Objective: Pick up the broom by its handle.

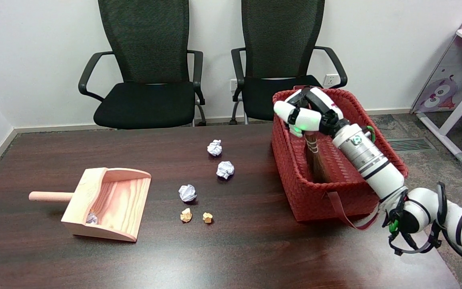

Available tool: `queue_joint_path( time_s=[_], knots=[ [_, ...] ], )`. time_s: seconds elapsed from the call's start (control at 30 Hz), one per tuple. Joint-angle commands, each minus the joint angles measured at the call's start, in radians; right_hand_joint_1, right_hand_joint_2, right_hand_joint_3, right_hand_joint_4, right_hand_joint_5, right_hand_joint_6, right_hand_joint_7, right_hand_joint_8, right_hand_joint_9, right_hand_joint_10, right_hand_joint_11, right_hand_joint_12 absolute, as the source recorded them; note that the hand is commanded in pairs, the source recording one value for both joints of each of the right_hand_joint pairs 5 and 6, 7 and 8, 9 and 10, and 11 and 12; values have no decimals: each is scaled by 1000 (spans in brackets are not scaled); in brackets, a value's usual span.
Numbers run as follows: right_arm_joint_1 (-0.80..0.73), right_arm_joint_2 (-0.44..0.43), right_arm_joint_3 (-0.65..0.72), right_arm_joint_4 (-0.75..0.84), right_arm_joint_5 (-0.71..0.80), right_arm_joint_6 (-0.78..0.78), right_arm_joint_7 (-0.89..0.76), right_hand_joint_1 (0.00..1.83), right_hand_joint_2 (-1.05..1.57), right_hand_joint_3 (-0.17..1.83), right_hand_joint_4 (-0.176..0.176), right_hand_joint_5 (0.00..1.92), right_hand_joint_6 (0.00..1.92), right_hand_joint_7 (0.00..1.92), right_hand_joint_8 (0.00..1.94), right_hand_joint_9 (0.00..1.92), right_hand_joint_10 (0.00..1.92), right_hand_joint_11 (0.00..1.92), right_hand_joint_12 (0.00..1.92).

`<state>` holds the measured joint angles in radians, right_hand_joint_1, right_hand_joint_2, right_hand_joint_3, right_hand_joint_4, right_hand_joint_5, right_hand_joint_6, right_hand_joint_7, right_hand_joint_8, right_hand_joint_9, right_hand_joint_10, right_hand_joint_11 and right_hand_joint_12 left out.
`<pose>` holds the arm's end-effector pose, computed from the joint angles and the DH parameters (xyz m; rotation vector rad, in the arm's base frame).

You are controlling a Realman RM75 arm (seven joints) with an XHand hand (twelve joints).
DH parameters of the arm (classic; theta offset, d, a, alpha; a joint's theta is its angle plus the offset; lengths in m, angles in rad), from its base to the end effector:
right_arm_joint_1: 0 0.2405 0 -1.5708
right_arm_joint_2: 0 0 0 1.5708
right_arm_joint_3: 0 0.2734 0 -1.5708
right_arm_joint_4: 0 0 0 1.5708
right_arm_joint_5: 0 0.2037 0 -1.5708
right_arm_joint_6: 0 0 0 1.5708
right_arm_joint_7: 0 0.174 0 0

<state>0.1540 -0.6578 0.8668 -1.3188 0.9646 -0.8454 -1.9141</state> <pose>-0.2229 -0.3574 0.3832 1.6919 -0.9233 1.1177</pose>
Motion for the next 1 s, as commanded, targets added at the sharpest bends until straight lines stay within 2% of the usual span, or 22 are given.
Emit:
queue_joint_path(
  time_s=[0.03,0.3,0.47,0.7,1.0],
  knots=[
    [-18,13,106,-95,16,-2,-8,1027,1571,1019,46,1920,1920,1920,1920,1920,1920,1920,1920],
    [-48,41,251,-243,51,166,-40,1072,1571,1113,47,1920,1920,1920,1920,1920,1920,1920,1920],
    [-50,47,350,-369,178,334,-223,1081,1571,1196,49,1920,1920,1920,1920,1920,1920,1920,1920],
    [-6,49,414,-499,408,413,-552,1089,1571,1251,51,1920,1920,1920,1920,1920,1920,1920,1920],
    [153,53,410,-546,549,569,-632,1088,1571,1373,49,1920,1920,1920,1920,1920,1920,1920,1920]
  ],
)
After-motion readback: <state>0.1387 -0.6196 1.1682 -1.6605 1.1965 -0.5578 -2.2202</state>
